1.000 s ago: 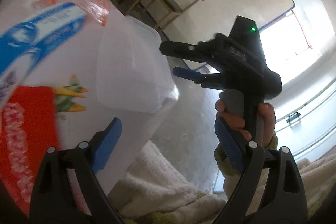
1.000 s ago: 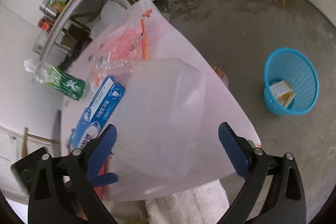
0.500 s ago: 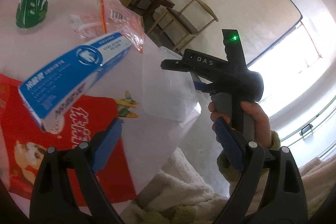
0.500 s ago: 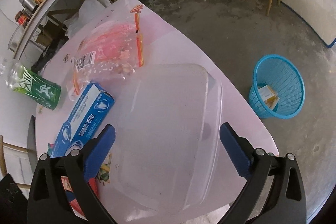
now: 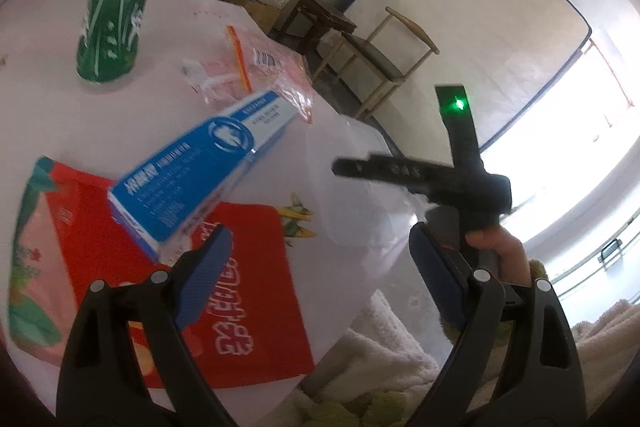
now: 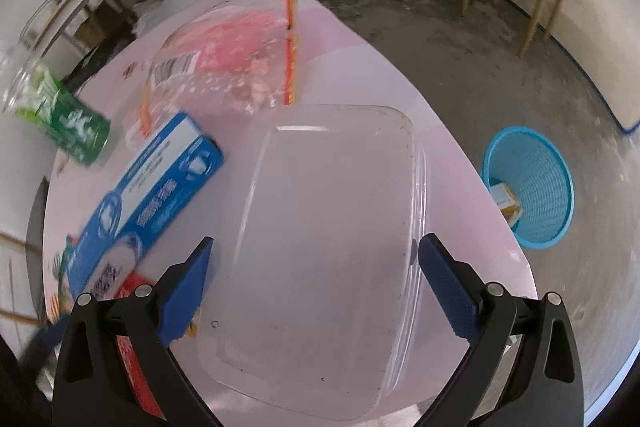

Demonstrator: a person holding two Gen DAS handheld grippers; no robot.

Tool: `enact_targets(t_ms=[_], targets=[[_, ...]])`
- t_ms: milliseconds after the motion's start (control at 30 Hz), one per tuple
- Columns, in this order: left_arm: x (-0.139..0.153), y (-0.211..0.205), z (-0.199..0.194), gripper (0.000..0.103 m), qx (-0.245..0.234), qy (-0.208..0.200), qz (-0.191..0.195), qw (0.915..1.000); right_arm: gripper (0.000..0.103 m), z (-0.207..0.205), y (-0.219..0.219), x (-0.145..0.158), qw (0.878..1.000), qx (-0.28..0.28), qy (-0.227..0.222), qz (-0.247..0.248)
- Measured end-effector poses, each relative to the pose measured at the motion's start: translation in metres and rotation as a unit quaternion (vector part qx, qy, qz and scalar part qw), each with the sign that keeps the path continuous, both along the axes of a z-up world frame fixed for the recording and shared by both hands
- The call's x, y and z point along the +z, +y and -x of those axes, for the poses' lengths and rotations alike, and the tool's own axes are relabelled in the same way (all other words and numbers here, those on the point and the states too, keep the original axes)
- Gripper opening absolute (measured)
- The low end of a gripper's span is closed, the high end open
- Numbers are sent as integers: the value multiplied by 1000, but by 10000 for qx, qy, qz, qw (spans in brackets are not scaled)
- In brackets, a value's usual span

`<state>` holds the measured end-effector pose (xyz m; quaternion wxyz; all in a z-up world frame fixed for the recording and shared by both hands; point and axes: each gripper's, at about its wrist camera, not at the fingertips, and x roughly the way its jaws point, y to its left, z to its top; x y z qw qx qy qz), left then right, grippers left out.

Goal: Collect trash
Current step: 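Move both tools over the table toward the toothpaste box and clear container, then grasp the blue toothpaste box with the left tool while the right tool grasps the clear plastic container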

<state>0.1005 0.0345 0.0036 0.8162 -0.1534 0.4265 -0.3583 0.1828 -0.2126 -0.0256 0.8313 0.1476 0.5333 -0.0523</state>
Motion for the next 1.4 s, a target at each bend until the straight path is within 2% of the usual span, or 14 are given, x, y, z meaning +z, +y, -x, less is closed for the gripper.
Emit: enact_targets(t_ms=[167,233,333,400,600,900,1133,1400], targets=[[9,3,-7,86,113,-257,-382,9989,94,17,2,3,9987,500,-75,-9],[13,-1,-15,86,170,-395,-767,9961,94,21,2,3,9979,641,-59,4],[15,-12,-30,86,218,-656,-1467,9868,95,26,2,4,9973,737,19,17],[12,-21,-45,86,115,-662,-1831,9808,96,29,2,5,9971,760,52,-9],[-10,-45,-82,86,-281,-444,-2446,9682,96,28,3,3,9967,807,-41,-85],[-33,-59,-107,64,-491,-38,-2964,9538,92,30,0,3,9955,911,-177,-189],[-33,-66,-99,50,-550,-243,-3190,9458,89,35,-12,7,9945,821,-302,-583],[-16,-60,-85,45,-584,-334,-3151,9467,88,41,-21,10,9905,730,-394,-1098]])
